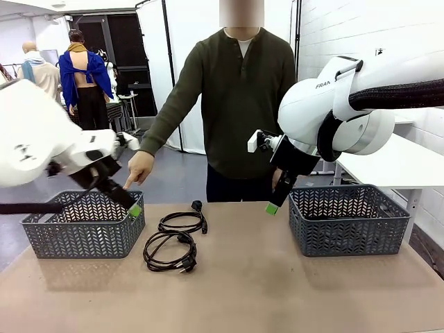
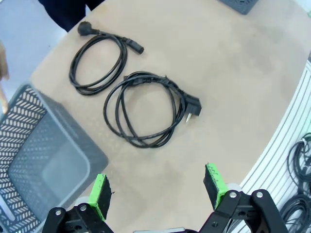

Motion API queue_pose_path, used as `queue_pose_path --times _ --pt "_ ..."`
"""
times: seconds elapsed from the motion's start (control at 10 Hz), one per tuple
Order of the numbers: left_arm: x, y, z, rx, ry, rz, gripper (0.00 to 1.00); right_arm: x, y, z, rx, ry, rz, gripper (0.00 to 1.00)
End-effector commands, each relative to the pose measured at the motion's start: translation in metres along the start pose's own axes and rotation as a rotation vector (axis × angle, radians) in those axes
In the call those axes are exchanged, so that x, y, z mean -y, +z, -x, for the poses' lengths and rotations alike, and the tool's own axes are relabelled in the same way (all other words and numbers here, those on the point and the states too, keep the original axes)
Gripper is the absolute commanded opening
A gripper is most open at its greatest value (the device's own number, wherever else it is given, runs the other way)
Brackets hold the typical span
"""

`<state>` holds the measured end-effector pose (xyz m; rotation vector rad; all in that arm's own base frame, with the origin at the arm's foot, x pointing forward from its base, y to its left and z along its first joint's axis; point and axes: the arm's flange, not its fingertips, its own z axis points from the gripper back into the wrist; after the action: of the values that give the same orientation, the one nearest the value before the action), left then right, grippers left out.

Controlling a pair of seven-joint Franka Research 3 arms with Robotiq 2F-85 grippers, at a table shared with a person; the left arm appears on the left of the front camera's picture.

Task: Organize the cables according to human instructions.
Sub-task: Pick up a bundle of cables and place it in the basket indicated by the human.

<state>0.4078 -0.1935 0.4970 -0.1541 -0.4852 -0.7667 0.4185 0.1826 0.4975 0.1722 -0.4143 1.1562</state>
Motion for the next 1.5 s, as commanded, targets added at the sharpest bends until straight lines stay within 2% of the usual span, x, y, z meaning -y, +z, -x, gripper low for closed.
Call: queue_pose_path --times 0.0,0.4,0.5,0.6,1.2,1.4 --pt "-0.007 -0.010 -0.034 -0.100 0.071 -0.008 1.00 0.000 0.000 0.001 -0.001 -0.003 0.005 1.00" --pt "-0.002 -0.052 -0.067 -0.235 0.195 -0.029 1.00 0.000 0.000 0.001 -0.001 -0.003 0.005 1.00" --pt "-0.001 -0.054 -0.067 -0.251 0.181 0.001 1.00 0.000 0.000 0.001 -0.001 -0.003 0.005 1.00" --pt "-0.004 -0.053 -0.055 -0.196 0.167 -0.004 1.00 0.000 0.000 0.001 -0.001 -0.003 0.005 1.00" --pt "-0.003 -0.054 -0.060 -0.212 0.176 -0.006 1.00 0.000 0.000 0.001 -0.001 -0.003 0.005 1.00" --pt "0.012 -0.064 -0.069 -0.278 0.300 -0.055 1.00 0.000 0.000 0.001 -0.001 -0.003 0.005 1.00"
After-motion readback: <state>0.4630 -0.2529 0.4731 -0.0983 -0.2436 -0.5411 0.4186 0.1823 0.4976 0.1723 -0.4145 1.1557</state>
